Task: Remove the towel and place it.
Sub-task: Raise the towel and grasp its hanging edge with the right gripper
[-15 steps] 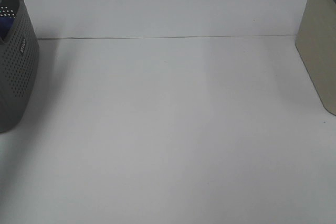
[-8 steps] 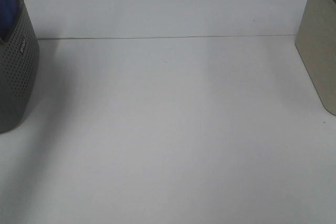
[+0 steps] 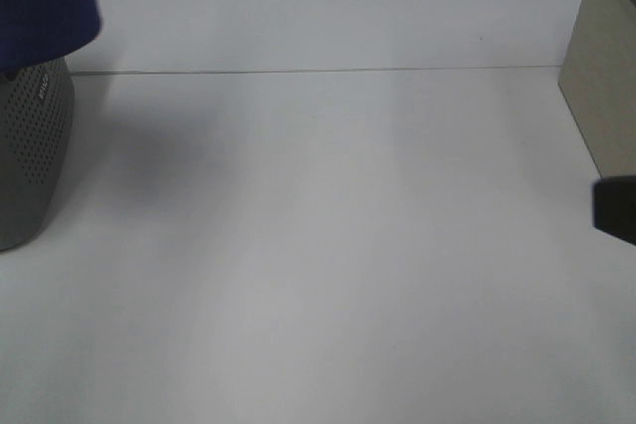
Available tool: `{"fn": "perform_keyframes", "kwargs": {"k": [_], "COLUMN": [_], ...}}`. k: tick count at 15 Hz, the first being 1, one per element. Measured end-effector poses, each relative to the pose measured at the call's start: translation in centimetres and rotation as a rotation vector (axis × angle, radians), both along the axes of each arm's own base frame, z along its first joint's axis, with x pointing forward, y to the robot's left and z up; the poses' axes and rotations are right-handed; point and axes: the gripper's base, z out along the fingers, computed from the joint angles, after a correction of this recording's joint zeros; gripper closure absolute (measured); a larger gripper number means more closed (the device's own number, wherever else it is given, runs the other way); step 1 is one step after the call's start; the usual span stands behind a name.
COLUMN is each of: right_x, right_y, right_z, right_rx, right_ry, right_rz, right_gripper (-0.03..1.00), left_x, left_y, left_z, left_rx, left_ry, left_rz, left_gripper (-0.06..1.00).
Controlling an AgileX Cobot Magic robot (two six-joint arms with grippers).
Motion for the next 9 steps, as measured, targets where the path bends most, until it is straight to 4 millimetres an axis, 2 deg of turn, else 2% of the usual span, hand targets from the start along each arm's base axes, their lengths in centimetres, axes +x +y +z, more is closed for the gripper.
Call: {"fn": "perform_keyframes", "kwargs": {"k": [1, 2, 4, 7, 8, 9], "right_x": [2.7, 3.5, 6.3, 9.6, 12.7, 14.4], "right_y": [1.6, 1.9, 3.3, 4.6, 5.5, 5.9], "right_z": [0.0, 0.0, -0.6, -1.6, -1.5, -1.0], "right_rx": [0.084, 0.107, 0.197, 0.314, 0.378, 0.406], "right_ry": [-0.022, -0.029, -0.072, -0.133, -0.167, -0.177], "right_rz": [0.129, 0.161, 0.272, 0.38, 0.47, 0.511], "right_gripper": [0.09, 0.09, 0.09, 0.1, 0.11, 0.11], "left_x": [-0.7, -0.9, -1.7, -2.5, -3.0, -3.3], "left_y": [-2.0, -2.6, -4.5, -6.0, -6.9, -7.4], "left_z": [0.0, -0.1, -0.1, -0.1, -0.1, -0.1], "left_rx": [0.039, 0.059, 0.163, 0.225, 0.231, 0.228], "left_ry": [-0.009, -0.013, -0.044, -0.069, -0.074, -0.075], "left_rz": [-0.079, -0.105, -0.207, -0.285, -0.333, -0.356], "left_gripper": [0.94, 0.94, 0.94, 0.94, 0.94, 0.94]}}
